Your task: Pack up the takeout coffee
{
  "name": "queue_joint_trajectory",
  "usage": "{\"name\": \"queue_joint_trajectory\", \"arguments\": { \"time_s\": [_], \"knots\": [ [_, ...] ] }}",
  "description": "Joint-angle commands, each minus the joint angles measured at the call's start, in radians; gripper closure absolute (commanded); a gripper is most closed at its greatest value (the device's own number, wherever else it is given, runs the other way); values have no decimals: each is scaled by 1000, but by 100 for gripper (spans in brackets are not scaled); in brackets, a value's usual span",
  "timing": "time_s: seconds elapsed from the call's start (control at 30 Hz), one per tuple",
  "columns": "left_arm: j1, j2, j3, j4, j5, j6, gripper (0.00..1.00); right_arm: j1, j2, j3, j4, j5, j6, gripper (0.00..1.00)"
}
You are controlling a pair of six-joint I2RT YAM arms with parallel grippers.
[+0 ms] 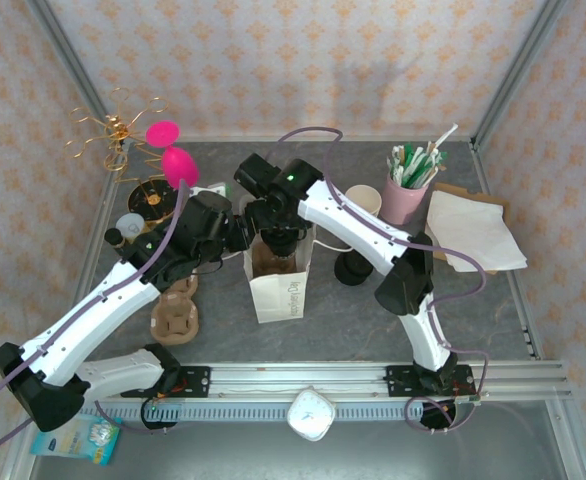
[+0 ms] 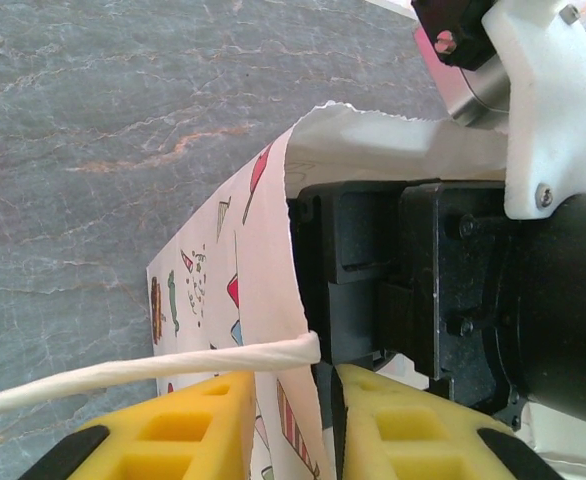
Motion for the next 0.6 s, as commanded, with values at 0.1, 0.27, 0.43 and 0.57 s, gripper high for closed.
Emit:
{"name": "queue_joint_trajectory", "arguments": {
  "time_s": [0.1, 0.27, 0.43, 0.57],
  "knots": [
    [7, 9, -1, 19, -19, 5, 73, 25, -69, -58, -18, 36, 27, 14],
    [8, 6, -3, 21, -17, 5, 75, 25, -82, -126, 34, 23, 27, 18],
    [8, 6, -7, 25, -12, 4, 75, 25, -70, -126, 52, 40, 21, 19],
    [8, 8, -7, 18, -24, 4, 75, 25, -70, -92, 49, 50, 16, 15]
  ]
}}
